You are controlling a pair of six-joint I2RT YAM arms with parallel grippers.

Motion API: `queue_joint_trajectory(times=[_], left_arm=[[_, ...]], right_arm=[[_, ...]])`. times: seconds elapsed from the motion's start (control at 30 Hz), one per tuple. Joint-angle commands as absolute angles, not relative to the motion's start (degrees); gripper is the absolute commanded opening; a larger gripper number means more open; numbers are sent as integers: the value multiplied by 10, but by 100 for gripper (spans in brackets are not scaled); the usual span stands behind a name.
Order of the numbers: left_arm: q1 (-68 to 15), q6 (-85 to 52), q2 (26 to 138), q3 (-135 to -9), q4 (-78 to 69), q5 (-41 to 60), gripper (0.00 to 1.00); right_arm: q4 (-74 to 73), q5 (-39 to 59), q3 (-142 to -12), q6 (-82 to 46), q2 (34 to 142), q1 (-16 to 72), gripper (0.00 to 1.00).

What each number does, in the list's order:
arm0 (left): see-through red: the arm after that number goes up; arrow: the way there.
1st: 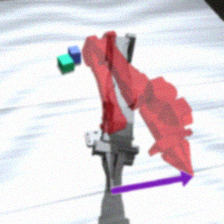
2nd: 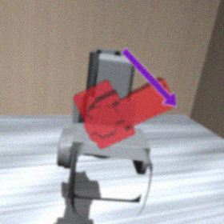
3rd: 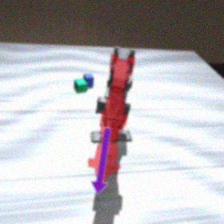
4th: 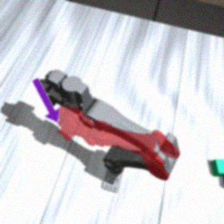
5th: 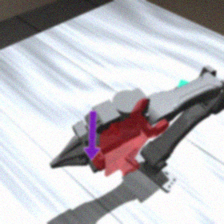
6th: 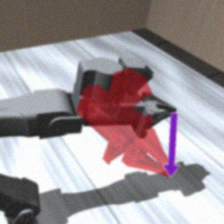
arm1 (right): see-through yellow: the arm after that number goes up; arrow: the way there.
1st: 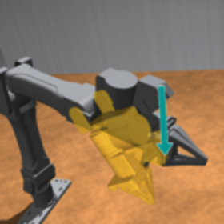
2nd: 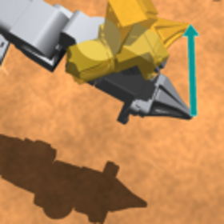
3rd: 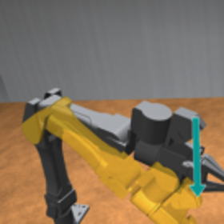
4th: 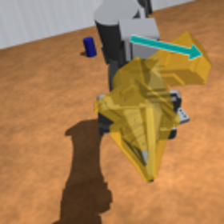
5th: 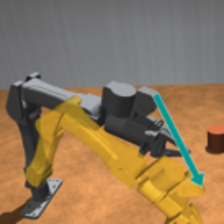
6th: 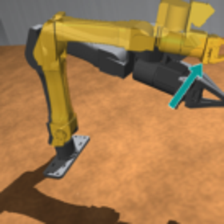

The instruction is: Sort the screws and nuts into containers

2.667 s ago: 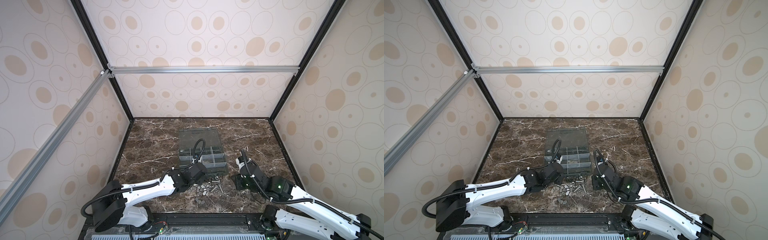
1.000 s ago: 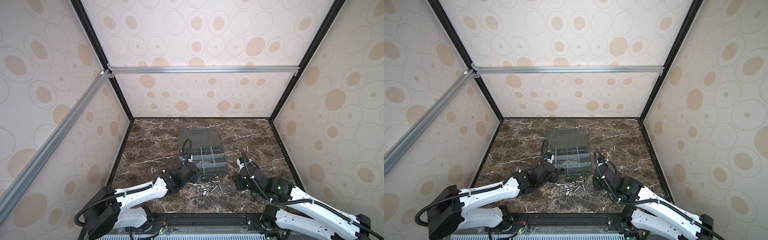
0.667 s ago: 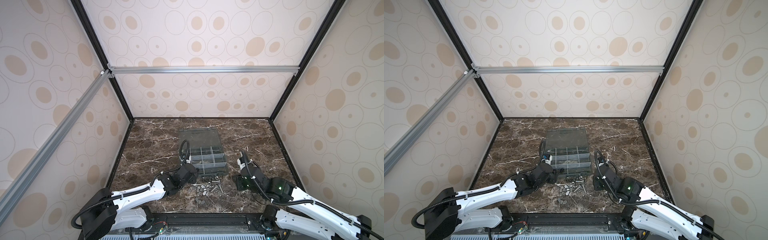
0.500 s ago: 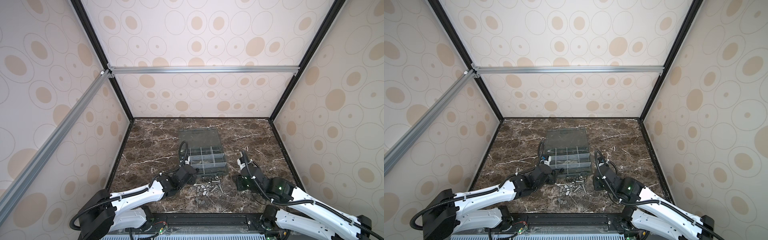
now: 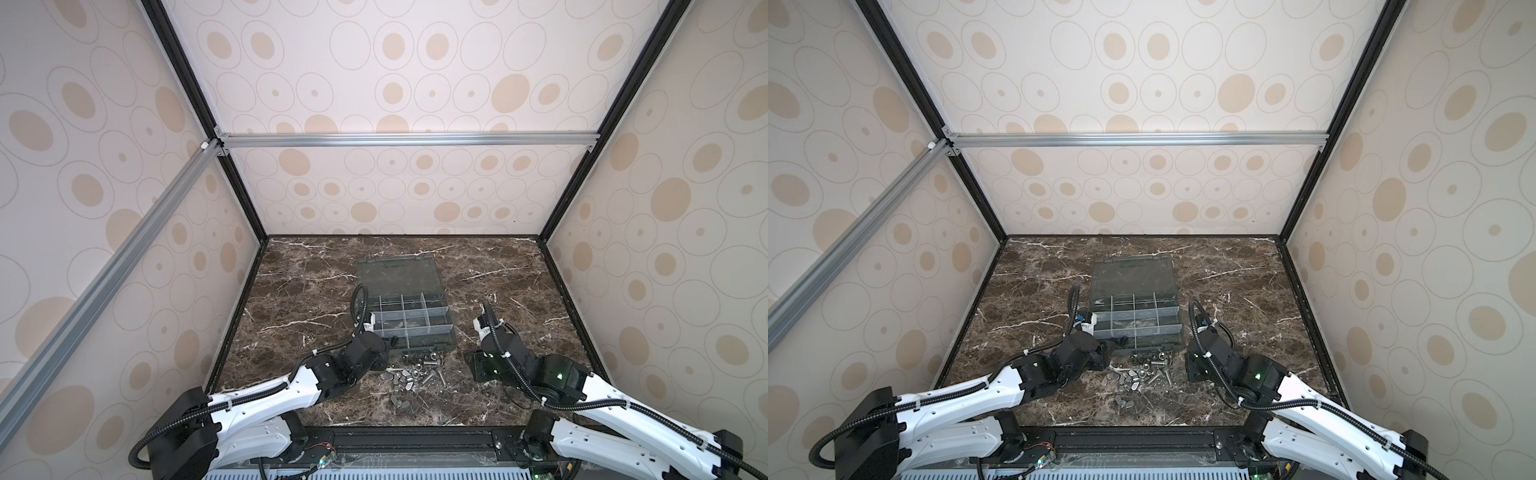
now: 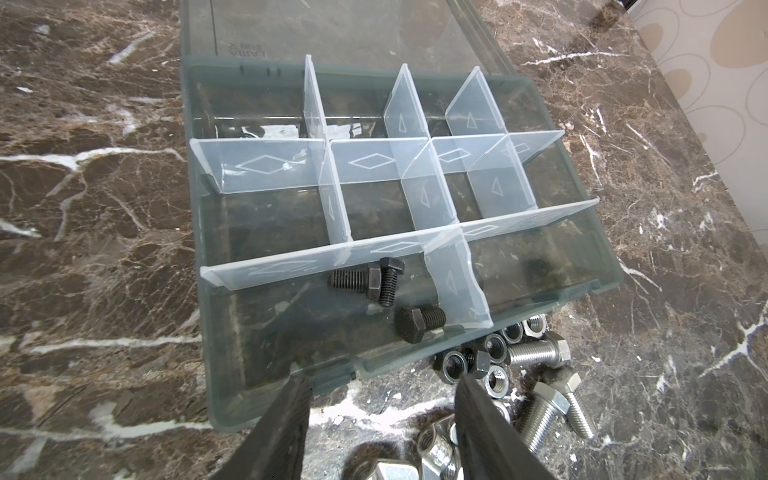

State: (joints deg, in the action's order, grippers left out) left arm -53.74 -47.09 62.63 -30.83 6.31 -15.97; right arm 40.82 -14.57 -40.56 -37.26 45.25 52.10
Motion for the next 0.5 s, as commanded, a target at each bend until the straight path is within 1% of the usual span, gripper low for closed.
queue_joint_trajectory(times=[0.0,0.47], left_arm=[[-535,-485,614,-306,59,-168,56],[-535,-516,570,-271,55,-166,57]], right_arm=[[407,-138,-410,-379,460,520,31],[396,-95,-408,-375,485,521,31]])
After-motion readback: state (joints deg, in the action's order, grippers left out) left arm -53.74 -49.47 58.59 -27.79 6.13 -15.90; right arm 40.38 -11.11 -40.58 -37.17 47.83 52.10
